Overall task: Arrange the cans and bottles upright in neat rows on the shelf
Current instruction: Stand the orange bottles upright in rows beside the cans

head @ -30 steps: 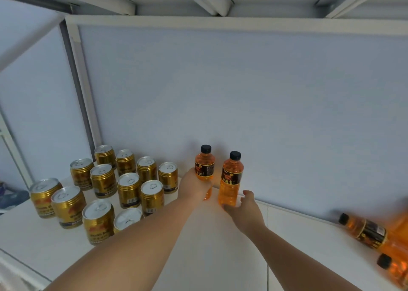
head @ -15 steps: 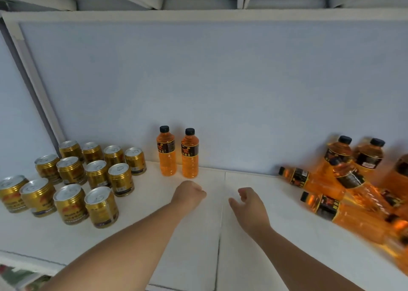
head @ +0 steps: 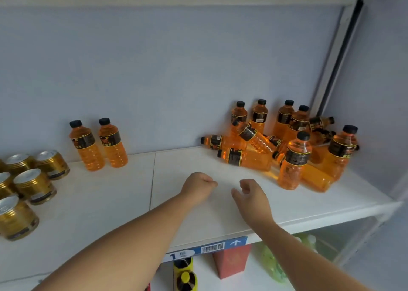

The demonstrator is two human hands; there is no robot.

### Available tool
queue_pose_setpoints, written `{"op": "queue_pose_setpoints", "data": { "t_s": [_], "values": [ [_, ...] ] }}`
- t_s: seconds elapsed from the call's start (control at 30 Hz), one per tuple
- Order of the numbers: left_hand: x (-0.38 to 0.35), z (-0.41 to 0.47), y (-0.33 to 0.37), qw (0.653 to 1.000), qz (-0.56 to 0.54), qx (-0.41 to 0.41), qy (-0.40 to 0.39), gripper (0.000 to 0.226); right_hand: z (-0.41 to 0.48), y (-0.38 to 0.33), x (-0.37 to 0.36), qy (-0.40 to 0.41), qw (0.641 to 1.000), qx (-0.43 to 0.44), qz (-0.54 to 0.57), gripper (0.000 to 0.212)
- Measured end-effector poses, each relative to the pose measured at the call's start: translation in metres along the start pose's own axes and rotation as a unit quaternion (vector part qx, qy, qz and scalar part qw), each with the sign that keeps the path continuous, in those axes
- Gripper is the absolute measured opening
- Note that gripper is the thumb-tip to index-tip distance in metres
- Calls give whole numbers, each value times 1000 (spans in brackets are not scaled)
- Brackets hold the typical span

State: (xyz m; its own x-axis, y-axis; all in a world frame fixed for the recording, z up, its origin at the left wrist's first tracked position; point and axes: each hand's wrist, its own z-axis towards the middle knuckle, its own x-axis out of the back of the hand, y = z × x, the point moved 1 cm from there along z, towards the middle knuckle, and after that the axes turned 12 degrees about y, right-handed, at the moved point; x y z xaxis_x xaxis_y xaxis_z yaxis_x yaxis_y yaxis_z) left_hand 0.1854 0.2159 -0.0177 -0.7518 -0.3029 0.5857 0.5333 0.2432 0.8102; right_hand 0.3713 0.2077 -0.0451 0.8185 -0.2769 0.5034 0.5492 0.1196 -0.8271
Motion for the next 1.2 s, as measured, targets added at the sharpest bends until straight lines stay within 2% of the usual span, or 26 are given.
{"op": "queue_pose_setpoints", "data": {
  "t_s": [0.07, 0.33, 0.47, 0.63, 0.9, 1.2],
  "values": [
    [-22, -8, 15, 1000, -2, -13, -13, 35, -5, 12, 18, 14, 1000, -3, -10, 39],
    [-68, -3, 46, 999, -21, 0, -26, 55, 0, 46, 75, 89, 995, -37, -21, 38],
    [-71, 26, 61, 999, -19, 27, 3, 52, 16, 52, 87, 127, 989, -68, -29, 40],
    [-74, 52, 68, 985, -98, 138, 34, 55, 41, 57, 92, 151, 981, -119, -8, 62],
    [-76, 90, 68, 953, -211, 216, -4, 50, 69, 62, 78, 169, 974, -144, -39, 76],
    [-75, 114, 78, 955, -157, 250, -19, 57, 84, 59, 71, 177, 970, -149, -76, 70]
  ]
}}
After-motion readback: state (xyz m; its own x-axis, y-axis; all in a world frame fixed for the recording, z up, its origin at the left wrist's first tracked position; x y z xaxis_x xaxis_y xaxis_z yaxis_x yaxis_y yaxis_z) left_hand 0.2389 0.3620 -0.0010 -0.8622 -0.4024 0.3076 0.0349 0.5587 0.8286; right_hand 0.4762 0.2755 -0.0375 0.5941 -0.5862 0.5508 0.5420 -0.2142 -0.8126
